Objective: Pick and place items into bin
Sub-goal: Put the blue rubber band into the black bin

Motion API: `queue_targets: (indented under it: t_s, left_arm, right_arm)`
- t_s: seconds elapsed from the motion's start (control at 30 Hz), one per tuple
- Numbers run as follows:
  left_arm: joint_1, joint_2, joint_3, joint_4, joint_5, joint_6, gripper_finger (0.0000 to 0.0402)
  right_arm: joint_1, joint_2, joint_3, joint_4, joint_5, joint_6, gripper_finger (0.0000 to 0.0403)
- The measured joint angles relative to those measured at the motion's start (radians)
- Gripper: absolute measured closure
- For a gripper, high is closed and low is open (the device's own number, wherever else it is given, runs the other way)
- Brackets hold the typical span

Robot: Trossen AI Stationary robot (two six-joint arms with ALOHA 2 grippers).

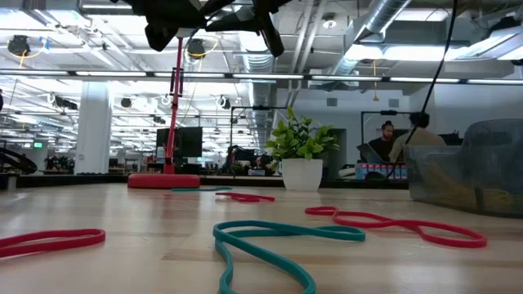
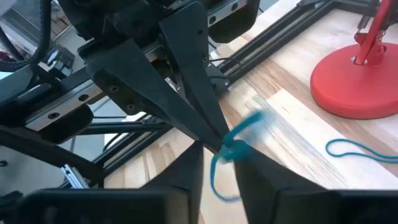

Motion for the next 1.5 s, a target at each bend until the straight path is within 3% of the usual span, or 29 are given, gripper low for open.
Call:
queue_targets:
  t_s: [0.2,0.57,0.9,1.0,1.17,1.3,1.5]
  left_arm:
    - [0.0,-0.001,0.0,-0.026,0.006,-0.002,0.0401]
    - [-0.002,0.001,0.0,-0.067,0.077,-0.001,0.0401]
    - [-0.005,0.001,0.0,-0.068,0.056,-0.001,0.0401]
    - [-0.005,0.001,0.0,-0.072,0.048,-0.001,0.0401]
    - [-0.005,0.001,0.0,-0.078,-0.003,-0.002,0.0401]
    - [-0.005,0.001,-0.001,-0.078,-0.019,-0.006,0.0392]
    - [-0.004,0.001,-0.001,-0.099,-0.013,-0.006,0.0342]
  right_arm:
    - [-0.001,0.0,0.0,-0.014,-0.001,-0.001,0.0396]
    - [-0.006,-0.003,0.0,0.0,0.01,-0.001,0.0346]
    - [-0.016,-0.003,0.0,-0.002,-0.025,0.001,0.0318]
    - [-0.014,-0.003,0.0,-0.002,-0.029,0.0,0.0332]
    - [-0.015,-0.003,0.0,-0.008,-0.029,-0.008,0.0394]
    - [-0.014,-0.003,0.0,-0.038,-0.021,-0.018,0.0397]
    - [-0.015,-0.003,0.0,-0.186,0.027,0.038,0.04]
